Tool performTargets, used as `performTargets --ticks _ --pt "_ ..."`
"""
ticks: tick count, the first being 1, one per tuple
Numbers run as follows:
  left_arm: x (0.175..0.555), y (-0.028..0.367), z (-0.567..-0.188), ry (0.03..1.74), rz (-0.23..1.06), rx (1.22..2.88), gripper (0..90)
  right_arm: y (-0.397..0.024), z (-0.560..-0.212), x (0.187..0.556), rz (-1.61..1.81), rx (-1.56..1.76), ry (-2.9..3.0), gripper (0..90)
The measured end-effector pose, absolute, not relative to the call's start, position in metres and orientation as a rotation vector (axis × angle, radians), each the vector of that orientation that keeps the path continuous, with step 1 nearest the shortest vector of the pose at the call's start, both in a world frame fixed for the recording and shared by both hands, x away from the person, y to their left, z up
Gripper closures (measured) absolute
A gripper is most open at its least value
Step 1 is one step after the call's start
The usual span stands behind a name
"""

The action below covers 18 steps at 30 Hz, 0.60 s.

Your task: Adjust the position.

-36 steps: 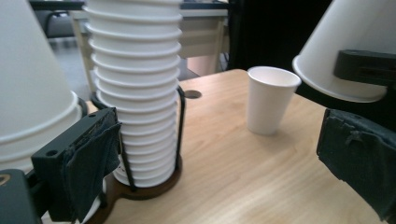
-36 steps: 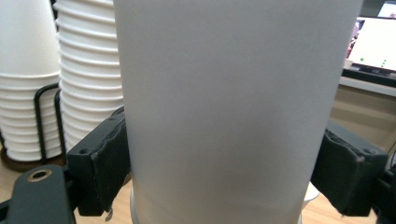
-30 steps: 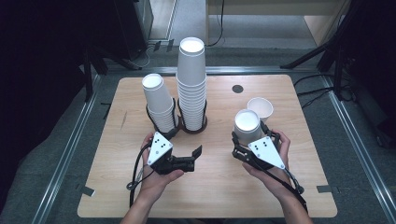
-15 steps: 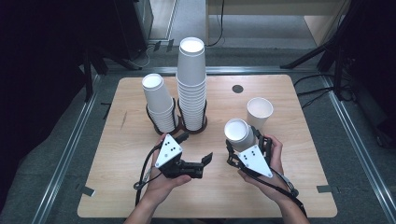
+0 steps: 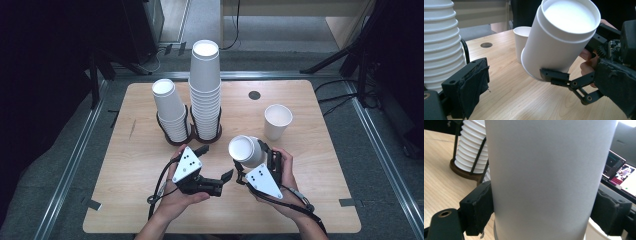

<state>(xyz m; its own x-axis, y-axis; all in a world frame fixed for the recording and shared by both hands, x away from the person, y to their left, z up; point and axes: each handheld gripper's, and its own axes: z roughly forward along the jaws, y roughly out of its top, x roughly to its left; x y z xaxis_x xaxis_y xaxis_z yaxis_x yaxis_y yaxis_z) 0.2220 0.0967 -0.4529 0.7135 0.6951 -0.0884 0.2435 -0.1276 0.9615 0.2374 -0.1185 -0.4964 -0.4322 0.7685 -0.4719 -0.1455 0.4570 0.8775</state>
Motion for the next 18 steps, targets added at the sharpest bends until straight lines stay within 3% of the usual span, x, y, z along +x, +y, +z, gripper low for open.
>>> performTargets --ticks 18 --pt "0.22 0.089 -0.456 0.732 0.449 1.746 0.6 -0.105 -0.506 0.227 1.152 0.418 1.785 13.8"
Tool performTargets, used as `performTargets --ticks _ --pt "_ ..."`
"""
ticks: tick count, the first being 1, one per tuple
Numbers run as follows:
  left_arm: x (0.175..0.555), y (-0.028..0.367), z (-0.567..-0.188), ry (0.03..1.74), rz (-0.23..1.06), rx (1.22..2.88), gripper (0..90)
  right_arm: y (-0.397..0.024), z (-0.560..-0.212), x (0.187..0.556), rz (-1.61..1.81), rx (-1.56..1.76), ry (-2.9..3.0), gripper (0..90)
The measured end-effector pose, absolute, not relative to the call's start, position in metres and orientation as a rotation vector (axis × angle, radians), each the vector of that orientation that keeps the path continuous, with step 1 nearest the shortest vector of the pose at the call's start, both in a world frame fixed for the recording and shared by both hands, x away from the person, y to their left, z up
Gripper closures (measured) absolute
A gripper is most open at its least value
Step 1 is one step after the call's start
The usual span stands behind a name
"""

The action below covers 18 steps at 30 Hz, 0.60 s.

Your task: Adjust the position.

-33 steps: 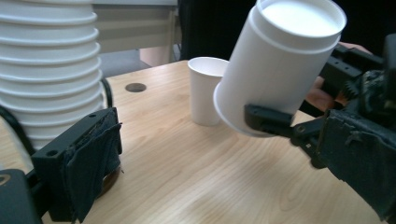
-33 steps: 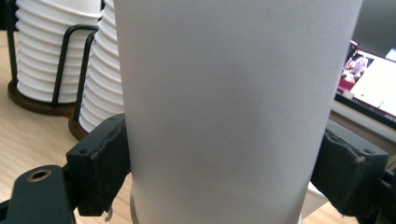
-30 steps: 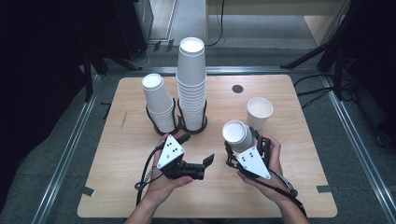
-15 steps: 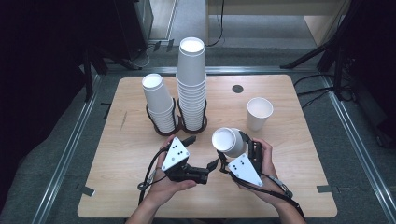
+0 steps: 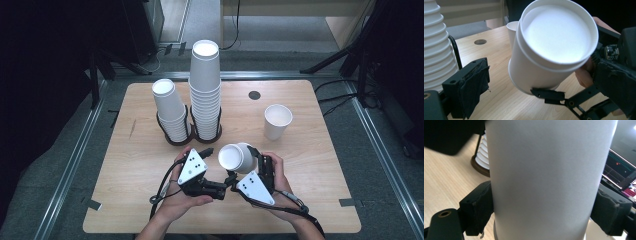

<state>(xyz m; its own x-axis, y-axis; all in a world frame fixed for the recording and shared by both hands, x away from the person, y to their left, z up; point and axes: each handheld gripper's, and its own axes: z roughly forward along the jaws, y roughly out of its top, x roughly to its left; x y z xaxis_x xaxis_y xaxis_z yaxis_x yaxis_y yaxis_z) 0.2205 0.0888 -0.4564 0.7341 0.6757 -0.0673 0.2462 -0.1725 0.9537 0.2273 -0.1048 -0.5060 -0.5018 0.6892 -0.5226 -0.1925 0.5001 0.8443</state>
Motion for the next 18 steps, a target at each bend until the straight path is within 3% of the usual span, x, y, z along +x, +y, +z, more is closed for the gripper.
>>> performTargets --ticks 18 --pt "0.2193 0.0843 -0.4564 0.741 0.444 1.777 6.0 -0.0974 -0.5099 0.2196 1.18 0.336 1.829 13.7"
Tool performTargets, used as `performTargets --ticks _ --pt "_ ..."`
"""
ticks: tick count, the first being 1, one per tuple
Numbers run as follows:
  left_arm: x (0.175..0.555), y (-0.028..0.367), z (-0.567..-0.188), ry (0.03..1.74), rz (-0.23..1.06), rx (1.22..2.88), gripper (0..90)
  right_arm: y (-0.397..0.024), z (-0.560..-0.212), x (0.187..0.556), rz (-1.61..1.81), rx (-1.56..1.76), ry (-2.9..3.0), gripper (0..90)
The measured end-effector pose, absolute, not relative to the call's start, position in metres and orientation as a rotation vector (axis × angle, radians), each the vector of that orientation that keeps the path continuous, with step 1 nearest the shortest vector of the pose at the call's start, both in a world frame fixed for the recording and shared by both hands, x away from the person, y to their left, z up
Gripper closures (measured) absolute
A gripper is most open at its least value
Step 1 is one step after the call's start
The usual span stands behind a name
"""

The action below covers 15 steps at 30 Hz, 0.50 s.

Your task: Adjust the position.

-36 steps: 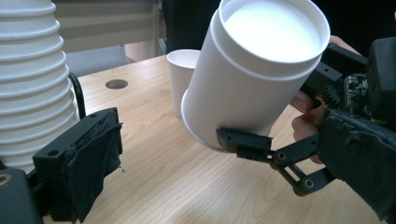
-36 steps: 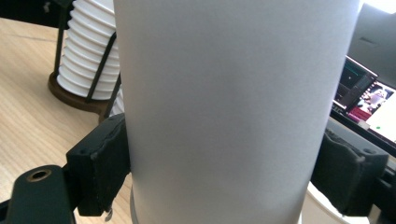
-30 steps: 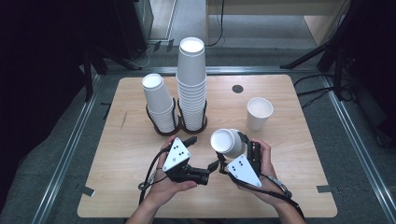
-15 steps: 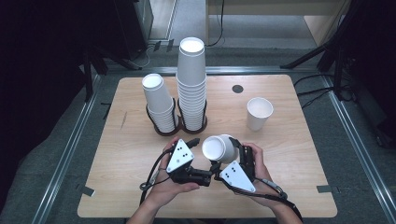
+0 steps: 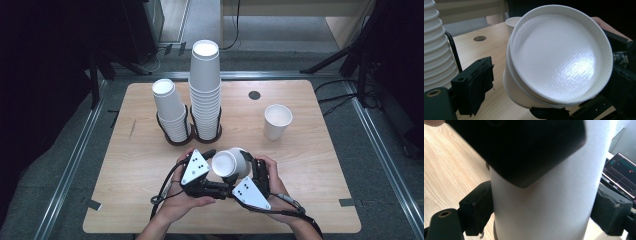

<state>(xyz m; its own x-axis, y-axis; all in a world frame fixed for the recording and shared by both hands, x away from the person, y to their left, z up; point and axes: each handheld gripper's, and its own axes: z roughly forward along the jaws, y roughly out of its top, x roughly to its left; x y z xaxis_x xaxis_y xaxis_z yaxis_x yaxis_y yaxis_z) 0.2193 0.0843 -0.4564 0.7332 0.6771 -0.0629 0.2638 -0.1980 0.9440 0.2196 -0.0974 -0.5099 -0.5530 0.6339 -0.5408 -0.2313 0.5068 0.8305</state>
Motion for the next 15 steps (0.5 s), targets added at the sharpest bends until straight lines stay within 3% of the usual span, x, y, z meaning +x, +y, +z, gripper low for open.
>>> performTargets --ticks 15 --pt "0.2204 0.0841 -0.4572 0.756 0.438 1.781 13.7 -0.0975 -0.5106 0.2185 1.187 0.316 1.841 13.7"
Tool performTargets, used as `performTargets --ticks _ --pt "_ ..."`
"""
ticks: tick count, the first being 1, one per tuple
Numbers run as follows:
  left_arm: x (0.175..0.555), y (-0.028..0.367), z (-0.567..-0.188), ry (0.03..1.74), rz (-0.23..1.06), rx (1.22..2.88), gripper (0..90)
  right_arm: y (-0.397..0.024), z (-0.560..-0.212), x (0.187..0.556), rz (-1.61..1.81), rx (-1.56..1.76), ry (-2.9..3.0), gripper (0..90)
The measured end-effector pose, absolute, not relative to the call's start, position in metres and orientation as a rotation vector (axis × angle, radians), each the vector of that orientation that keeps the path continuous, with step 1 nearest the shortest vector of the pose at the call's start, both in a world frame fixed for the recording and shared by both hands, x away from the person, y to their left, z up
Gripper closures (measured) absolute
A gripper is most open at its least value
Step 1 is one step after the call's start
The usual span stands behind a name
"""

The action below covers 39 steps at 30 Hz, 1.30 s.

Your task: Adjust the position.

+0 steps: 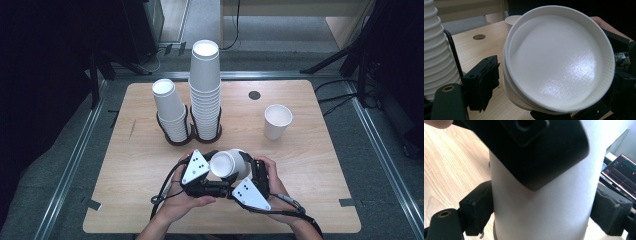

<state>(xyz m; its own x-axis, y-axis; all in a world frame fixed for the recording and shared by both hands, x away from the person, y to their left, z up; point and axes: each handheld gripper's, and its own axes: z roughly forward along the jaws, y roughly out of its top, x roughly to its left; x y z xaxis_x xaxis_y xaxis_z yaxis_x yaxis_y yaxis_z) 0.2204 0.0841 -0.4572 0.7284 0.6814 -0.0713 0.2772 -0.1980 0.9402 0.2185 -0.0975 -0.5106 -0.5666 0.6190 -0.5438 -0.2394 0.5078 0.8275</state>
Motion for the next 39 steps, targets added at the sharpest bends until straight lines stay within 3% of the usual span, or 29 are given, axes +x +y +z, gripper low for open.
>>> performTargets --ticks 39 --pt "0.2273 0.0862 -0.4593 0.8 0.389 1.786 23.1 -0.0955 -0.514 0.2213 1.141 0.331 1.857 9.6"
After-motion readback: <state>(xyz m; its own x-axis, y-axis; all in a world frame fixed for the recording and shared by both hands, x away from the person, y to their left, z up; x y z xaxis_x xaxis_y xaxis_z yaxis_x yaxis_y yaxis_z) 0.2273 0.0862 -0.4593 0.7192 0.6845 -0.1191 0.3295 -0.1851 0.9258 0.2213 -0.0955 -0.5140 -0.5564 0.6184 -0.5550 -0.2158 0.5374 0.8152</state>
